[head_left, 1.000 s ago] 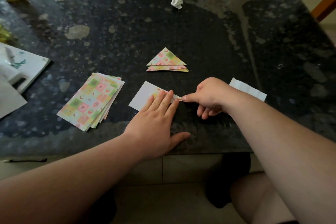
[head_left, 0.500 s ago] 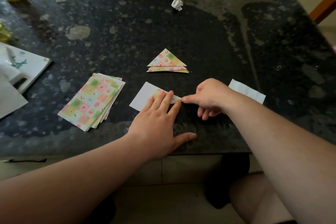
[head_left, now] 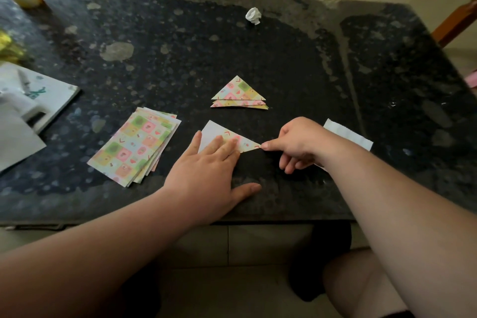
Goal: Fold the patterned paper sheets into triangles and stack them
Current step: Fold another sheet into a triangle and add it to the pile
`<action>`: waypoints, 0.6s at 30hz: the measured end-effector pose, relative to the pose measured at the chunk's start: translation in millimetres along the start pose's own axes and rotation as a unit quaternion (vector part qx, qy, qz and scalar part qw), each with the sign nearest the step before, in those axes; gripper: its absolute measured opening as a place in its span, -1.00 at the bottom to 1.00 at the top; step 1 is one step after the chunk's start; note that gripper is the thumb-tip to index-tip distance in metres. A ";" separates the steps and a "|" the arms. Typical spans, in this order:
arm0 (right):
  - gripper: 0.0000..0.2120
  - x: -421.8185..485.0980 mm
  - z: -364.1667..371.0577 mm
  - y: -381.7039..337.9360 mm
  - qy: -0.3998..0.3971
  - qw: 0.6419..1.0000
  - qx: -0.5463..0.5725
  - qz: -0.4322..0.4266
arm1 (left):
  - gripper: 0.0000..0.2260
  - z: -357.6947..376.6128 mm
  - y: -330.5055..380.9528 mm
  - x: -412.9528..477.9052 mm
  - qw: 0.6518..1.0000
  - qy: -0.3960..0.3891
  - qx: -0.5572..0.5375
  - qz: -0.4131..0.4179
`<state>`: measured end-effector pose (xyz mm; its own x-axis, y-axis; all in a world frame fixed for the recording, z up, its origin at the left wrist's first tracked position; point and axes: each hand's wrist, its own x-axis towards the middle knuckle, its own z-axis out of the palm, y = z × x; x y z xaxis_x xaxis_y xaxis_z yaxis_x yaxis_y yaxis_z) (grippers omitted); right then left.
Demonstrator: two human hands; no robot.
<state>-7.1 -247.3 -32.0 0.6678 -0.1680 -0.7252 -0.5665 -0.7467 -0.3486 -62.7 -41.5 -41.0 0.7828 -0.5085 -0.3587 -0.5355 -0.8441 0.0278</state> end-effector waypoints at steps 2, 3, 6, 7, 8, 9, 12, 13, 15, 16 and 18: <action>-0.67 -1.6 -0.3 1.6 0.000 1.000 0.006 0.001 | -0.15 0.5 -5.1 -4.4 1.000 -0.001 0.000 -0.006; -0.67 -1.9 -0.4 2.0 0.001 1.000 0.008 0.002 | -0.15 0.3 -7.5 -6.6 1.000 -0.003 -0.001 -0.011; -0.67 -2.0 -0.5 2.0 0.001 1.000 0.013 0.004 | -0.19 -1.2 -14.8 -13.5 1.000 -0.013 -0.008 -0.023; -0.67 -1.7 -0.9 1.5 0.001 1.000 0.016 0.004 | -0.19 -1.2 -17.1 -16.0 0.999 -0.016 -0.011 -0.026; -0.67 -1.8 -1.3 1.1 -0.001 1.000 0.018 0.005 | -0.18 -1.3 -19.5 -18.6 0.999 -0.018 -0.013 -0.030; -0.67 -1.8 -1.5 0.3 -0.002 1.000 0.019 0.007 | -0.17 -1.6 -22.3 -21.2 0.999 -0.019 -0.014 -0.033; -0.67 -1.3 -1.8 -0.1 -0.003 1.000 0.021 0.009 | -0.15 -1.5 -28.9 -28.5 0.999 -0.019 -0.016 -0.045; -0.67 -0.8 -1.6 -0.6 -0.002 1.000 0.020 0.010 | -0.16 -1.4 -30.5 -31.1 0.999 -0.017 -0.016 -0.048; -0.67 -1.1 -1.4 -0.9 -0.001 1.000 0.020 0.012 | -0.14 -1.7 -32.2 -35.7 0.998 -0.017 -0.015 -0.053; -0.67 -1.4 -1.4 -0.9 -0.001 1.000 0.022 0.011 | -0.13 -1.5 -32.7 -37.5 0.998 -0.019 -0.014 -0.054; -0.67 -2.1 -1.7 -0.9 -0.001 1.000 0.021 0.012 | -0.12 -0.9 -34.0 -39.7 0.998 -0.024 -0.016 -0.056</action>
<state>-7.2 -247.4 -29.1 0.6529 -0.1831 -0.7350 -0.6020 -0.7144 -0.3567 -75.3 7.2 -26.8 0.8206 -0.4034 -0.4049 -0.4355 -0.9001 0.0141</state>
